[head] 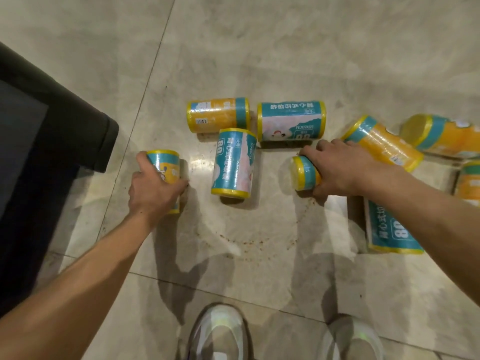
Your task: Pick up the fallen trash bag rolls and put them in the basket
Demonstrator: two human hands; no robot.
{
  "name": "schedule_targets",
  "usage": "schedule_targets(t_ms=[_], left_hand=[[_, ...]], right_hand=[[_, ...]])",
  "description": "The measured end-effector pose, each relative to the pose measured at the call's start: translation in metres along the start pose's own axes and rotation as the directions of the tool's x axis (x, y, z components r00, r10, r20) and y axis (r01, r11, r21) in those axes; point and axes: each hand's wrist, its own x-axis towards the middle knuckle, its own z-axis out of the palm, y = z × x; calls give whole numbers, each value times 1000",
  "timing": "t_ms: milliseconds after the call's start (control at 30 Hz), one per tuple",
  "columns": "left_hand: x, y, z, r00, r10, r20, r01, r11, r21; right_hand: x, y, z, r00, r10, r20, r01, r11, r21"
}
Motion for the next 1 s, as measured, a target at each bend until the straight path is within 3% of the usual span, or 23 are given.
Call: schedule_targets(t_ms=[433, 500, 567, 633, 733, 800, 867, 1000], left_hand=[[-12, 34, 0, 993, 85, 86, -88, 995, 38], [-11, 39, -6, 990, 107, 94, -109, 994, 17], [-11, 45, -13, 986, 142, 91, -142, 990, -10], [-15, 52, -21, 974, 208, 88, -205, 978, -43], [-26, 66, -31, 950, 298, 89, -285, 949, -132], [-35, 77, -39, 943, 319, 98, -293, 932, -214], [-42, 87, -46, 928, 355, 113, -307, 901, -307], [-57, 104, -61, 880, 448, 158, -326, 812, -484]], right_hand=[[-12, 1, 0, 989, 54, -140, -38, 993, 113], [-14, 1, -5, 985, 84, -153, -53, 979, 195], [-18, 0, -12, 979, 131, -156, -58, 913, 405], [-26, -5, -23, 974, 174, -144, -15, 688, 726], [-42, -18, -38, 991, 99, -89, 70, 183, 981], [-50, -27, -46, 996, 19, -83, 84, -81, 993], [-56, -34, -51, 997, -16, -74, 66, -275, 959], [-67, -42, -63, 999, -28, -35, 16, -488, 873]])
